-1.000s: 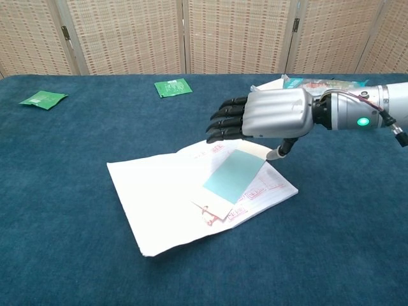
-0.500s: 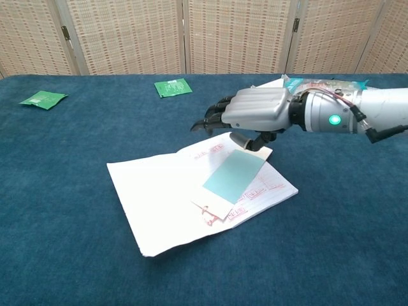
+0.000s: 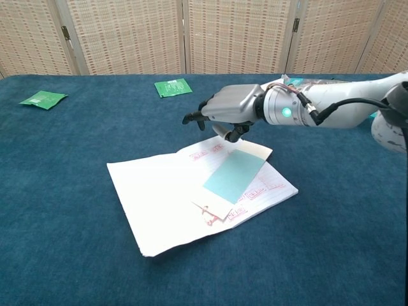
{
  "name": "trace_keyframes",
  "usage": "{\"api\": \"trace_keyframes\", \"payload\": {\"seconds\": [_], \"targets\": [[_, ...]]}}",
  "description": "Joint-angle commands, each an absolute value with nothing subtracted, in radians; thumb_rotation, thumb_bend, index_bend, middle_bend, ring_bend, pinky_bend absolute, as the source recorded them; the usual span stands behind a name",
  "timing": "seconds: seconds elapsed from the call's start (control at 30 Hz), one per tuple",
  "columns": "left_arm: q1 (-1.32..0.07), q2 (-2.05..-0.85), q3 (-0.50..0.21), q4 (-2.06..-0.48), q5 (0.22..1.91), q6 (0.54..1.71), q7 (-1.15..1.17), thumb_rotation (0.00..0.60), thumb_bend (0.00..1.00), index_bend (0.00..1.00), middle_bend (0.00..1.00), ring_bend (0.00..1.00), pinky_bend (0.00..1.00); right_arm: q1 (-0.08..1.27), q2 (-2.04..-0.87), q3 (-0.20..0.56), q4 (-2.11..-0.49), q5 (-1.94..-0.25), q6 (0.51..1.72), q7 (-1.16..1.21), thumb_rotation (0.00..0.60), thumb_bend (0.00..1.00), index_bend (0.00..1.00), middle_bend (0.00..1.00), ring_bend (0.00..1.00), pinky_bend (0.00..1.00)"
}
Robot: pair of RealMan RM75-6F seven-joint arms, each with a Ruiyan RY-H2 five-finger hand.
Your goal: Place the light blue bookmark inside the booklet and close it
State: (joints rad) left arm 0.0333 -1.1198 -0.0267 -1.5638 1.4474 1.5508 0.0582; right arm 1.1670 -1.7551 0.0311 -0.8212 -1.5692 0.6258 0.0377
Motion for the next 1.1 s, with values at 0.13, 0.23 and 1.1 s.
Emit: {"api": "trace_keyframes", "payload": {"seconds": [0.13, 0.23, 1.1], "targets": [[0.036, -1.121, -0.027, -1.555, 1.441, 1.547, 0.053, 0.6, 0.27, 0.19, 0.16, 0.15, 0.2, 1.185, -1.809, 0.041, -0.752, -1.549, 0.588, 0.042, 0.6, 0.82, 0.0, 0.24, 0.11, 0.16], [0.037, -1.122, -0.027, -1.55, 1.437, 1.546, 0.049, 0.6, 0.27, 0.19, 0.16, 0.15, 0.2, 1.189, -1.826, 0.034, -0.724, -1.551, 0.577, 0.044, 0.6, 0.82, 0.0, 0.24, 0.11, 0.16], [0.04, -1.133, -0.025, -1.531, 1.45, 1.546, 0.028, 0.6, 0.27, 0.19, 0.16, 0.15, 0.2, 1.092, -1.672, -0.044, -0.912, -1.572, 0.63, 0.012, 0.6, 0.81, 0.0, 0.27, 0.11, 0.16]]}}
